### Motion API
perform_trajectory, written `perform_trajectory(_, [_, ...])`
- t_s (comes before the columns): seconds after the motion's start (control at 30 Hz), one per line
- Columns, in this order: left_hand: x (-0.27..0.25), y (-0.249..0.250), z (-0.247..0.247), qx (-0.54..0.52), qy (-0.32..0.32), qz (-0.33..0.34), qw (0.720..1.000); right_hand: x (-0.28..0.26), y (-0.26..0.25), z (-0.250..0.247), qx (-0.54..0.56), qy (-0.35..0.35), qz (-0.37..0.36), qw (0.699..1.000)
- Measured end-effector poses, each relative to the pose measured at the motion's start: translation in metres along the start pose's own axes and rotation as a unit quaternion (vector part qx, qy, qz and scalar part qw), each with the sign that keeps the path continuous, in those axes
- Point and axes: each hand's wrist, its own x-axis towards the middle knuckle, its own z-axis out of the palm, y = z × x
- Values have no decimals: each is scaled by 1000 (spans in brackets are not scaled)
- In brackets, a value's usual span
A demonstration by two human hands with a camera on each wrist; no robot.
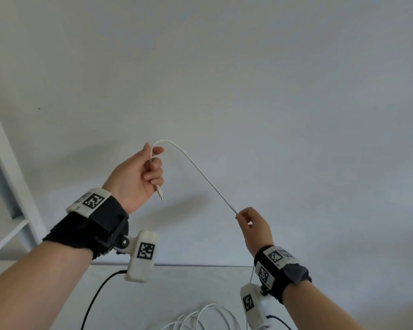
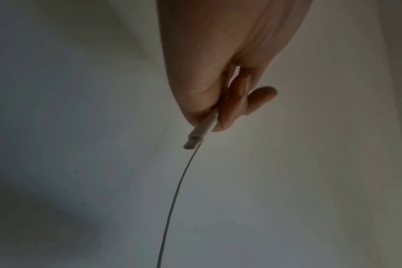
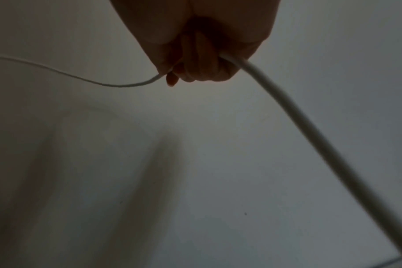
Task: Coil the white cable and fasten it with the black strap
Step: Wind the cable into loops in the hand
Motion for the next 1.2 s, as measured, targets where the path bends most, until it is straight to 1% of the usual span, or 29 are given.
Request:
perform_trajectory(0.1, [-1,-4,3,32,-6,18,999,1,-3,-1,-48,-12,-23,999])
perform_trajectory(0.2, [-3,-7,6,55,4,37,998,0,-7,1,-134,-55,-74,987])
perform_trajectory(0.27, [-3,-8,6,76,6,47,996,-4,-13,4,-189,-100,-109,971])
perform_trajectory(0.37, [-4,-9,5,100,-10,43,994,-9,-26,7,-239,-169,-139,946])
perform_trajectory(0.43, [-6,-10,4,114,-17,34,993,-13,-37,9,-270,-200,-169,927])
perform_trajectory(0.5, [-7,-10,4,132,-23,24,991,-17,-50,10,-300,-213,-213,905])
perform_trajectory(0.6, [-10,-11,6,178,-32,1,984,-21,-71,6,-316,-205,-277,884])
perform_trajectory(0.73, [-14,-8,8,217,-36,-35,975,-16,-104,-8,-300,-162,-351,872])
perform_trajectory(0.8, [-16,-8,10,229,-39,-48,971,-11,-121,-15,-298,-142,-374,867])
perform_trajectory(0.93, [-20,-8,14,270,-48,-80,958,-4,-148,-25,-281,-104,-407,863])
perform_trajectory(1.07, [-24,-10,17,264,-74,-106,956,0,-164,-29,-263,-79,-421,865])
perform_trajectory(1.2, [-32,-12,24,268,-106,-110,951,8,-174,-30,-214,-53,-400,889])
